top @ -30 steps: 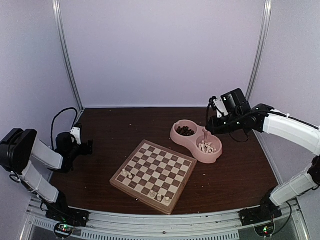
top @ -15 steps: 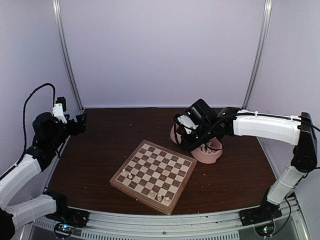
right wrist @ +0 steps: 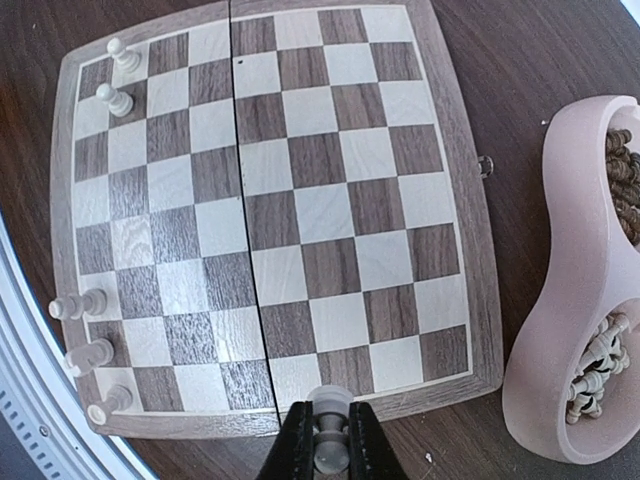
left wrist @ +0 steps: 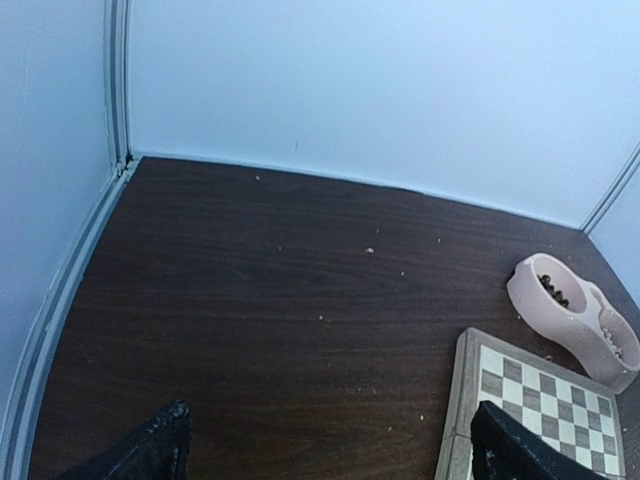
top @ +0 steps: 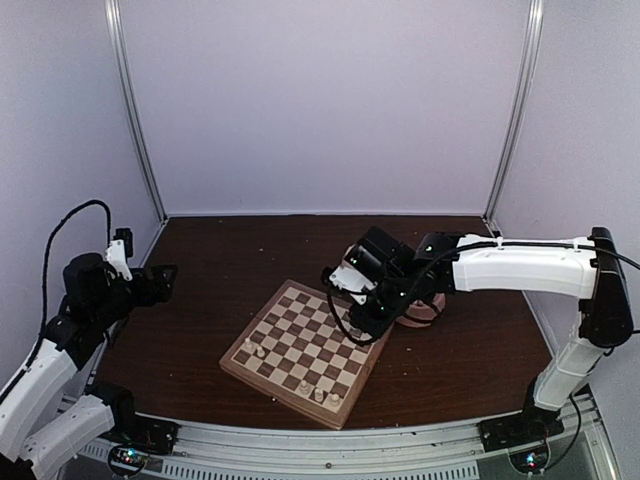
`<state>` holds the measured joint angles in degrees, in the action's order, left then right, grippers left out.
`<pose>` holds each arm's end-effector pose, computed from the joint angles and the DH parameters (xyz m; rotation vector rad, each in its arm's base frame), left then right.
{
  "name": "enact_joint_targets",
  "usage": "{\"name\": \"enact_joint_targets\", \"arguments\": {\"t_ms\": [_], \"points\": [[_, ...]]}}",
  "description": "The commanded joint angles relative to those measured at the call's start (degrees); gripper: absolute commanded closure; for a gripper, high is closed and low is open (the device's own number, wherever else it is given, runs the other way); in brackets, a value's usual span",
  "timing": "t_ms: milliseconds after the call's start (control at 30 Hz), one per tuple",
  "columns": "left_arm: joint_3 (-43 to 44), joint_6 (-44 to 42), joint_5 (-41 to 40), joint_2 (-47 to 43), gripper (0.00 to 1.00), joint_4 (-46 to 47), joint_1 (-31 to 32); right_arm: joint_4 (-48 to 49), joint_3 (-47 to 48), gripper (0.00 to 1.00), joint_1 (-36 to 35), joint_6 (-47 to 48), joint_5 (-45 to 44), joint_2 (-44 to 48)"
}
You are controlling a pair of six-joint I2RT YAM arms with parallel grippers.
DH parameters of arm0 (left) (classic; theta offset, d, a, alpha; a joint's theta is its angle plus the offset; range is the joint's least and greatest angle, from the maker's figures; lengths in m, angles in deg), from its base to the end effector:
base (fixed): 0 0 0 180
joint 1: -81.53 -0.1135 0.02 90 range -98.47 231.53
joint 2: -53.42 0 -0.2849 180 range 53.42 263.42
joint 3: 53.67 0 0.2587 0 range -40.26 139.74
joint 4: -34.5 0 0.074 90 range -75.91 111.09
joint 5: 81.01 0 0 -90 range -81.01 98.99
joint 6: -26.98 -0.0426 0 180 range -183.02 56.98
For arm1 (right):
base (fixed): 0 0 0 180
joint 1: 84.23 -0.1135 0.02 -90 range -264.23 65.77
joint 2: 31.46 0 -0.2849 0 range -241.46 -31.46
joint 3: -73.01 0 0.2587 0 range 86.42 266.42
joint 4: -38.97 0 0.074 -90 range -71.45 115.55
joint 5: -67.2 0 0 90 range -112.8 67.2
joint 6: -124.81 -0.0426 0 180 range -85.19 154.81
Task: Set up the chess pieces on the board
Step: Place the pawn on the chessboard.
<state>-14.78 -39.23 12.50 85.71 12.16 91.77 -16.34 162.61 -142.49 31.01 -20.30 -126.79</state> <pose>0.1455 -0.0289 0.2638 -0.1776 1.8627 -0.4692 0.1880 0.3074 0.2694 -1.2495 2.3948 0.4101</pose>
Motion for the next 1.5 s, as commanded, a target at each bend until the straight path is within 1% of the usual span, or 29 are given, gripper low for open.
{"name": "enact_joint_targets", "arguments": {"t_ms": [0,100,233,300,433,600,800,1000,1467], "points": [[-2.68,0.54,-0.05,1.41,0.02,1.73,0.22,0.77,-2.72,1.0,-2.14,2.72,-0.81,0.33],[-2.65,3.06,-7.3,2.91,0.02,-0.15,0.13,4.11,-5.39,1.0,-2.73,3.02,-0.16,0.58],[-6.42,4.76,-9.04,4.65,0.02,5.41,0.13,5.47,-6.81,1.0,-3.45,6.11,1.7,0.04],[-7.08,8.24,-11.8,5.66,0.02,5.23,0.13,5.65,-7.43,1.0,-3.91,7.05,1.27,-0.11],[-5.29,6.43,-8.33,7.3,0.02,5.01,0.13,5.94,-7.72,1.0,-4.26,8.03,2.79,-0.08],[-5.12,6.19,-8.33,5.79,0.02,4.36,0.13,6.35,-8.02,1.0,-5.13,10.02,5.48,-1.21],[-5.61,5.83,-6.64,3.02,0.02,4.33,0.13,2.19,-5.41,1.0,-5.5,10.25,4.21,-5.13],[-5.52,6.0,-5.64,3.86,0.02,4.87,0.13,0.27,-3.72,1.0,-5.75,9.46,0.29,-7.34],[-5.01,6.0,-4.06,5.14,0.02,5.46,0.13,1.72,-3.59,1.0,-6.2,9.67,2.97,-7.76]]}}
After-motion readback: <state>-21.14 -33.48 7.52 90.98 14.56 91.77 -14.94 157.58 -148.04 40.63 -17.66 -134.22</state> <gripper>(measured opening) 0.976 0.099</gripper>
